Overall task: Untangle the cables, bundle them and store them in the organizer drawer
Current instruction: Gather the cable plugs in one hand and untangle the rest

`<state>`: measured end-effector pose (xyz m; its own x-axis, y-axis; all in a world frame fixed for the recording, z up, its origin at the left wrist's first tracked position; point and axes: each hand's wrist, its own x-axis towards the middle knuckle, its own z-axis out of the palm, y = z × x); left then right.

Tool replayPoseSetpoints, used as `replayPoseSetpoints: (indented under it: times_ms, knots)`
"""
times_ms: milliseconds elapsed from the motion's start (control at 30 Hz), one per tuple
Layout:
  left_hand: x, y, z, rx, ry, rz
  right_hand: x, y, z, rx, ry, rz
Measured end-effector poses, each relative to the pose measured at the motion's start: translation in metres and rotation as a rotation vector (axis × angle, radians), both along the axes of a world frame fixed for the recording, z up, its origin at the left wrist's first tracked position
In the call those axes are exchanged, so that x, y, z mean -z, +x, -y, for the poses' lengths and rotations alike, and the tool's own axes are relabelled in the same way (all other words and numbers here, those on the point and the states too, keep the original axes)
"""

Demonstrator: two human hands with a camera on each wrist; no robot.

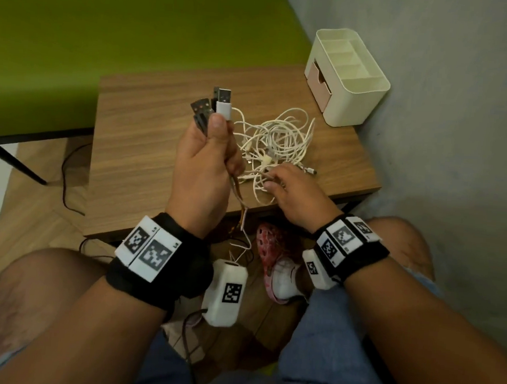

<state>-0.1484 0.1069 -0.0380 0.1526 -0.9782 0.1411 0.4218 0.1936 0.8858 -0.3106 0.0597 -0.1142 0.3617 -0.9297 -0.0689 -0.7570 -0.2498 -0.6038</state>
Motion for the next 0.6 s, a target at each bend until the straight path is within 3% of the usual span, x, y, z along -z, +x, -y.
replayPoseSetpoints:
  times_ms: [67, 167, 267, 433, 600]
  knots:
    - [0.001, 0.008, -0.002, 0.004, 0.002, 0.041, 0.003, -0.004, 0.005, 0.033, -0.028, 0.021]
    - [0.010, 0.018, -0.003, -0.023, 0.064, 0.230, -0.005, -0.005, 0.003, 0.068, -0.205, 0.123]
    - [0.024, 0.020, -0.004, -0.069, 0.127, 0.412, -0.018, -0.005, -0.004, 0.089, -0.299, 0.331]
    - [0.036, 0.009, -0.003, -0.034, 0.126, 0.452, -0.033, 0.001, -0.020, 0.067, -0.155, 0.545]
    - [0.038, 0.004, 0.002, 0.141, 0.172, 0.544, -0.034, 0.004, -0.022, 0.032, -0.043, 0.631]
